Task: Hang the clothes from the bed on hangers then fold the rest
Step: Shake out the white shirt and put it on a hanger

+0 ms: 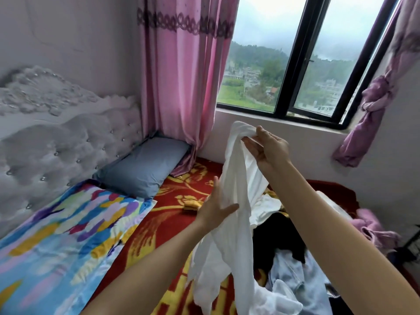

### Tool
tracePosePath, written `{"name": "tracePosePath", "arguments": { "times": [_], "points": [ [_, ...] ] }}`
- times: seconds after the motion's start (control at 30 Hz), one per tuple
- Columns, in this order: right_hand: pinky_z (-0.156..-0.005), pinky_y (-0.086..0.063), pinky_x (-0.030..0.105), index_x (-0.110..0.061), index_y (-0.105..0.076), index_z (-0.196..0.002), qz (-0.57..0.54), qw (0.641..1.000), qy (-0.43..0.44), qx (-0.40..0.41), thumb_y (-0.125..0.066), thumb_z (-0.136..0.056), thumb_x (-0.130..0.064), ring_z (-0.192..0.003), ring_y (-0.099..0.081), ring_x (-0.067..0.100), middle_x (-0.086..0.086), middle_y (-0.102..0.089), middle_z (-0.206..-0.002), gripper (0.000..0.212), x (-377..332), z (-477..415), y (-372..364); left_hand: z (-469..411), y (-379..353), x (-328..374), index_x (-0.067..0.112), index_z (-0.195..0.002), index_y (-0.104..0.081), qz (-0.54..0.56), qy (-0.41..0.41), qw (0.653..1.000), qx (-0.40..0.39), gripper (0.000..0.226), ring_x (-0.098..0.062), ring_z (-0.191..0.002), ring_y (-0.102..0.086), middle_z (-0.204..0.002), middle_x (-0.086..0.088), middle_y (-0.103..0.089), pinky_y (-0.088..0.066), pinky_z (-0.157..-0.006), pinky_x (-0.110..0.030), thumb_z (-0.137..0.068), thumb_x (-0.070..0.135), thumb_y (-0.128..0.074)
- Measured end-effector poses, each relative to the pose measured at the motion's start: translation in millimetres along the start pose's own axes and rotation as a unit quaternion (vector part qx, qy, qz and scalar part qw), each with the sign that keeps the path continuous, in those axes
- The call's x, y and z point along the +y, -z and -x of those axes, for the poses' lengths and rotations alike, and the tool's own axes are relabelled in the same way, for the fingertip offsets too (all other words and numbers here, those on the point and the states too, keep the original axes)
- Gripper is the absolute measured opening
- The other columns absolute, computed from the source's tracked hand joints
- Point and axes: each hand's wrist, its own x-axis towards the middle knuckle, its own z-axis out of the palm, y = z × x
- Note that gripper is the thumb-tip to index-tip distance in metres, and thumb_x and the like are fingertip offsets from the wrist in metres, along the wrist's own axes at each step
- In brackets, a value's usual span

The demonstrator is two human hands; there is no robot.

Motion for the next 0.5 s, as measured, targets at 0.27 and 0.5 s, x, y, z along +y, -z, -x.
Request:
{"name": "tracePosePath", "arguments": {
  "times": [0.27,0.5],
  "points": [
    [-0.049,-0.054,0.020,-0.005,-0.058,-0.073,0.213,0.972,0.059,0.079,-0.060,-0.090,-0.008,-0.045,-0.063,0.011,0.011,-0.063,-0.070,0.018,-6.1,-13.9,63.8,11.1,17.0,-15.3,0.001,-0.097,-0.068,0.003,-0.109,0.993,0.042,0.090,-0.021,-0.077,-0.061,-0.085,-0.009,-0.068,-0.028,-0.054,-0.024,-0.077,0.079,-0.027],
    [-0.079,-0.041,0.032,-0.005,-0.072,-0.085,0.743,0.641,0.130,0.141,-0.063,-0.087,-0.031,-0.105,-0.049,0.031,0.013,-0.055,-0.108,0.027,24.5,-15.6,153.2,1.7,78.4,-20.8,0.010,-0.085,-0.077,-0.192,-0.193,0.959,0.075,0.076,-0.026,-0.076,-0.067,-0.080,-0.007,-0.074,-0.045,-0.069,-0.033,-0.067,0.069,-0.032]
  ]
}}
